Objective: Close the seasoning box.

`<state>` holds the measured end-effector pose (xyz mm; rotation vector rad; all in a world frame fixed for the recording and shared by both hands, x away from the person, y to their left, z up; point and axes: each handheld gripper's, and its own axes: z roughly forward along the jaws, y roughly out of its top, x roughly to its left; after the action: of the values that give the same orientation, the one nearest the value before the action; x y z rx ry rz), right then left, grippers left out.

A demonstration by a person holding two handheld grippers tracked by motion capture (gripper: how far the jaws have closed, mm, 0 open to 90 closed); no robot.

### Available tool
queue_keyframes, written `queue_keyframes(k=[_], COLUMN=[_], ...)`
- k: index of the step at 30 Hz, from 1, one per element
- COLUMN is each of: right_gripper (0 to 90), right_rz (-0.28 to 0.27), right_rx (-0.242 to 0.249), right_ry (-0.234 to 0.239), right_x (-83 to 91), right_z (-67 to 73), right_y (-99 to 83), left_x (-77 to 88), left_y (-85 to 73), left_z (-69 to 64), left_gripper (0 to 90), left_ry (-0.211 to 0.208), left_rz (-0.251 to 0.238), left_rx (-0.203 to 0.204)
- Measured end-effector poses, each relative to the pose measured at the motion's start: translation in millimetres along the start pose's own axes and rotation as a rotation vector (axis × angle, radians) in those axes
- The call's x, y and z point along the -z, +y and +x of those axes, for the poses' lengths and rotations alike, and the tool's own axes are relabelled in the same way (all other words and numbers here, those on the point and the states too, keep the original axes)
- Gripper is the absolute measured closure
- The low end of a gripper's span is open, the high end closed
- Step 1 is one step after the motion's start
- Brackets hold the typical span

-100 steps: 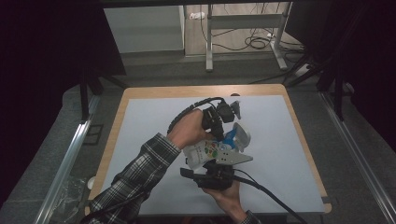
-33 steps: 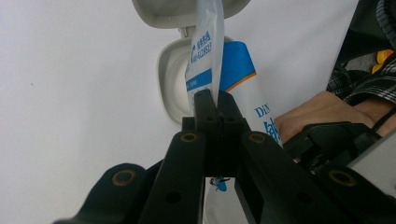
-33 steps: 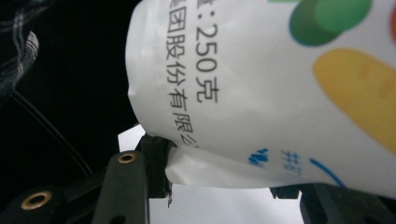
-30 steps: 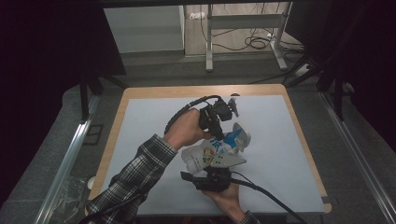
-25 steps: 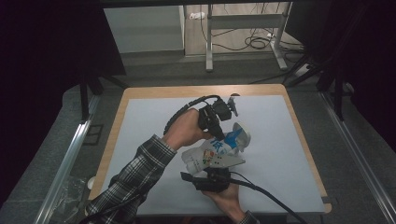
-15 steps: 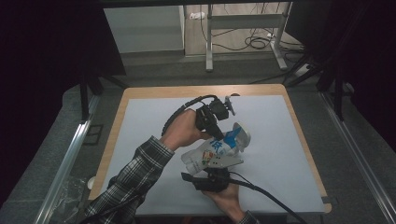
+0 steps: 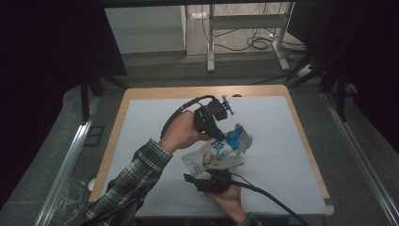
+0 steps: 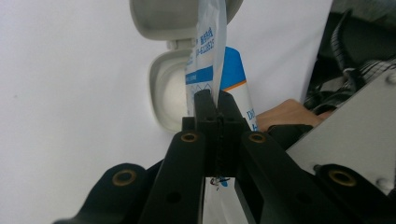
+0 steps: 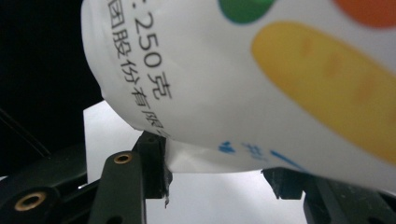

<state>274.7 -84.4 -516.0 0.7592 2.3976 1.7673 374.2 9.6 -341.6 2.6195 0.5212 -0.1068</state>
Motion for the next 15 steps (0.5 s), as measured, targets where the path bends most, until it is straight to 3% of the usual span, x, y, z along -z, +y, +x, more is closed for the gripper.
queue_keyframes(k=[4, 15], right_gripper=[48.0, 43.7], right_rz=[0.005, 0.008], right_rx=[0.011, -0.003], right_ry=[-0.016, -0.003], right_x=[-0.5, 1.7], right_z=[-1.8, -2.3], right_y=[-1.3, -0.8], left_x=[0.0, 7.9], left_y=[-5.1, -22.5], left_z=[2.0, 7.2], left_gripper=[90.0, 90.0], left_ry=[-0.022, -0.002], left_rz=[-0.032, -0.147], left_rx=[0.001, 0.006])
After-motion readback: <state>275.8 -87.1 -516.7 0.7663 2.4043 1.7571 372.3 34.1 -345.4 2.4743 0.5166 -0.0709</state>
